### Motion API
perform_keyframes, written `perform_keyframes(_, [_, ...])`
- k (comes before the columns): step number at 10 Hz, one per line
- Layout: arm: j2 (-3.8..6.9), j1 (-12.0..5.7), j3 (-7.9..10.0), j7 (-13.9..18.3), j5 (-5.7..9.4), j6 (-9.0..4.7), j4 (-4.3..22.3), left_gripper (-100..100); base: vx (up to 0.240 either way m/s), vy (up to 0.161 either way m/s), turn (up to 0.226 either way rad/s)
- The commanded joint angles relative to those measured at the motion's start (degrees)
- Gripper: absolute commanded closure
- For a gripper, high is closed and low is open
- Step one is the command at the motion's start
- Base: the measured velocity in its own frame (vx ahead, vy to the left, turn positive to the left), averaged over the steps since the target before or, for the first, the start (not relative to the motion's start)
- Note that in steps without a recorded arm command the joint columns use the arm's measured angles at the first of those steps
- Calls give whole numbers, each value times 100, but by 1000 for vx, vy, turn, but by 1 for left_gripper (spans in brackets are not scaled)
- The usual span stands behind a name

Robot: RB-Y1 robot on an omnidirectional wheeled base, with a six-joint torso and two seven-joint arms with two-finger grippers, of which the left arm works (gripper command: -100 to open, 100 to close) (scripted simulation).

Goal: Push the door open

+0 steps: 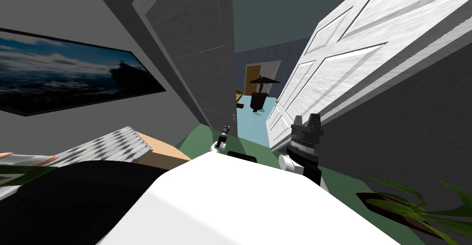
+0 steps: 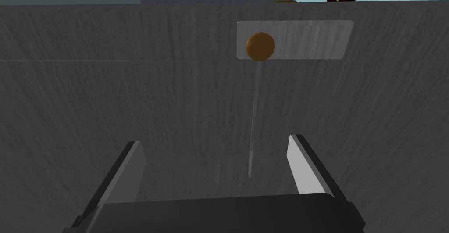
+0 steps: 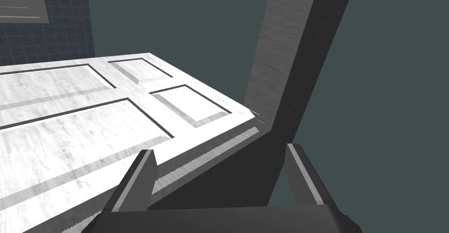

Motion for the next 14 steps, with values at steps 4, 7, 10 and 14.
perform_keyframes(4, [-34,-274,8,-31,16,-112,669,-100,45,83,-142])
perform_keyframes(7, [-59,-404,11,-47,23,-158,988,-100,50,72,-95])
perform_keyframes(10, [-72,-458,11,-55,25,-165,1112,-100,28,49,-67])
perform_keyframes(14, [-48,-472,56,-75,44,-214,1184,-100,165,-6,-24])
